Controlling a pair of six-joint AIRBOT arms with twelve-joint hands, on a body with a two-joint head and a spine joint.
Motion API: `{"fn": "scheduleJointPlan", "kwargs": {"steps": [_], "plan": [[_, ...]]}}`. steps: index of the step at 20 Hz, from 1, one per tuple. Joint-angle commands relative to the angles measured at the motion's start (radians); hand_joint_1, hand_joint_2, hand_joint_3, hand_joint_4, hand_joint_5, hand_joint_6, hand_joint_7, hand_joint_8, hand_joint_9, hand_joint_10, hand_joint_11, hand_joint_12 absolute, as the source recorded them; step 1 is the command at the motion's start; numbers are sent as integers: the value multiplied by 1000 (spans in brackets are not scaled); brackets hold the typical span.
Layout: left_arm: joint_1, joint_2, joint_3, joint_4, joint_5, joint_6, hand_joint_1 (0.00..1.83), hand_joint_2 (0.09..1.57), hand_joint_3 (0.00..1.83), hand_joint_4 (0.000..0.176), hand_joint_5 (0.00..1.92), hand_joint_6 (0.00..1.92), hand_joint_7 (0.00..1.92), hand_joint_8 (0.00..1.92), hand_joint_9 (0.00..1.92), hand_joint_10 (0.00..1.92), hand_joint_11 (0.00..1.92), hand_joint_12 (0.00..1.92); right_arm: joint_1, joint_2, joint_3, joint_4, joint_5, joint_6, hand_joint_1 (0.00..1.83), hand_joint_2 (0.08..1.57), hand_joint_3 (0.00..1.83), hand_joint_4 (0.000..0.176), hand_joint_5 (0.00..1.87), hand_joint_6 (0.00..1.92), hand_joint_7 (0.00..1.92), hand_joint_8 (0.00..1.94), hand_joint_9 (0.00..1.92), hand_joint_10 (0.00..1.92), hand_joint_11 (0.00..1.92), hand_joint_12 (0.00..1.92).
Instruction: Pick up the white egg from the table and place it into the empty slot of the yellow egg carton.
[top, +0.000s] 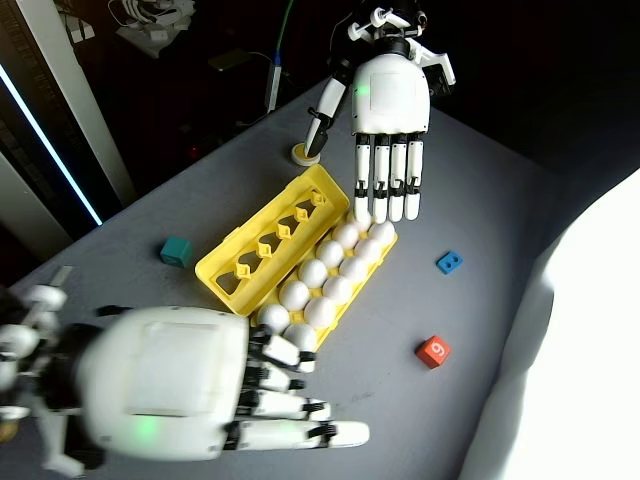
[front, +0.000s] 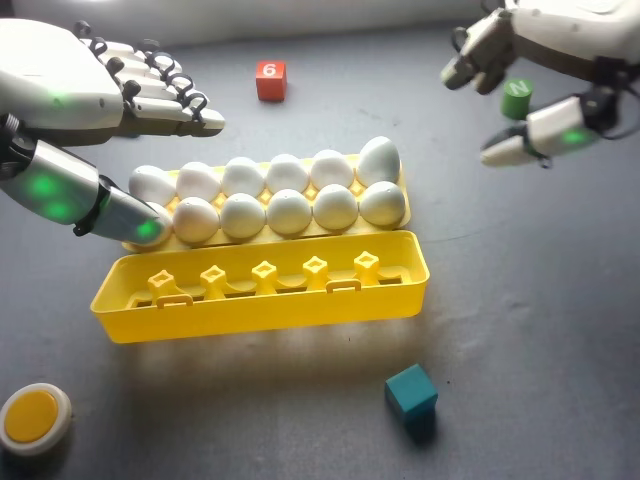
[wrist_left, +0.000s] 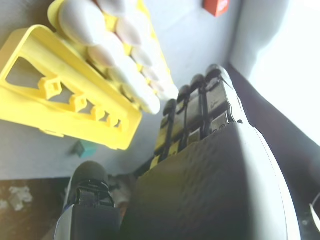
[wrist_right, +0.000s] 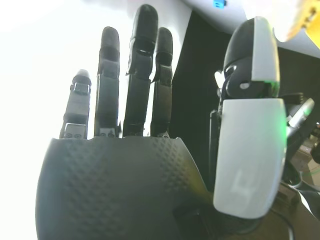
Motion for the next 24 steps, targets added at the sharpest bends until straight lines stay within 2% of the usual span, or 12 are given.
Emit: {"fn": "scheduleJointPlan", "kwargs": {"steps": [1, 2, 5, 10, 11, 12, 14, 15, 16, 18, 20, 24], "plan": [[-8, 1, 1, -40, 29, -2, 0, 1170, 2, 0, 15, 4, 22, 4, 0, 0, 0, 0, 7, 38, -31, 0, 102, -5, 947, 872, 0, 0, 852, 8, 1038, 0, 634, 12, 0, 0], [-8, 1, 1, -40, 29, -2, 0, 1168, 1, 0, 19, 6, 19, 3, 0, 0, 0, 0, 10, 71, -62, 0, 86, -14, 930, 879, 0, 0, 856, 8, 1026, 0, 637, 12, 0, 0], [-6, 2, 3, -40, 30, -2, 0, 1175, 4, 0, 14, 3, 15, 1, 0, 0, 0, 0, 25, 178, -161, -1, 62, -26, 867, 954, 0, 0, 787, 1, 884, 0, 638, 13, 30, 1212], [-13, 7, 4, -39, 32, -7, 0, 1198, 6, 0, 75, 10, 98, 5, 66, 14, 23, 23, 64, 302, -271, -1, 8, -31, 749, 991, 0, 0, 849, 12, 961, 36, 738, 429, 167, 1508], [-15, 7, 4, -39, 32, -7, 26, 1335, 0, 0, 39, 1178, 284, 703, 255, 714, 7, 1027, 65, 336, -300, -1, 3, -30, 710, 1000, 1, 0, 750, 650, 703, 1098, 618, 1335, 425, 1791], [-15, 7, 4, -38, 32, -7, 164, 1374, 0, 0, 411, 1772, 518, 1677, 464, 1680, 379, 1742, 63, 369, -329, -1, 3, -27, 626, 1039, 4, 0, 724, 1344, 691, 1772, 701, 1804, 624, 1895], [-14, 7, 4, -38, 31, -7, 42, 1445, 9, 0, 1390, 1915, 1471, 1911, 1449, 1911, 1417, 1914, 59, 413, -366, -1, 1, -23, 484, 1085, 5, 0, 832, 1898, 892, 1934, 952, 1916, 1044, 1920], [-12, 7, 3, -38, 28, -7, 141, 1422, 0, 39, 1539, 1920, 1646, 1919, 1646, 1919, 1604, 1920, 59, 428, -376, -1, 1, -17, 386, 1112, 9, 0, 1039, 1916, 1071, 1940, 1122, 1920, 1352, 1921], [-10, 8, 0, -30, 28, -7, 235, 1399, 0, 135, 1561, 1921, 1669, 1921, 1692, 1921, 1645, 1921, 59, 433, -379, -1, 2, -12, 368, 1116, 6, 0, 1113, 1920, 1202, 1941, 1259, 1921, 1513, 1921], [-10, 8, -4, -22, 28, -7, 749, 1402, 0, 136, 1713, 1921, 1774, 1921, 1812, 1921, 1794, 1921, 56, 433, -379, -1, 6, -10, 581, 1251, 20, 0, 1488, 1921, 1592, 1941, 1609, 1921, 1756, 1921], [-10, 8, -7, -22, 28, -7, 1263, 1375, 0, 136, 1735, 1921, 1779, 1921, 1826, 1921, 1833, 1921, 46, 429, -380, -1, 6, 2, 1013, 1324, 6, 98, 1461, 1921, 1624, 1941, 1648, 1921, 1771, 1921], [-10, 8, -12, -22, 28, -8, 1019, 1468, 18, 175, 1657, 1921, 1723, 1921, 1761, 1921, 1760, 1921, 40, 424, -381, -1, 9, 2, 1087, 1338, 1, 162, 1311, 1921, 1502, 1941, 1551, 1921, 1676, 1921]]}}
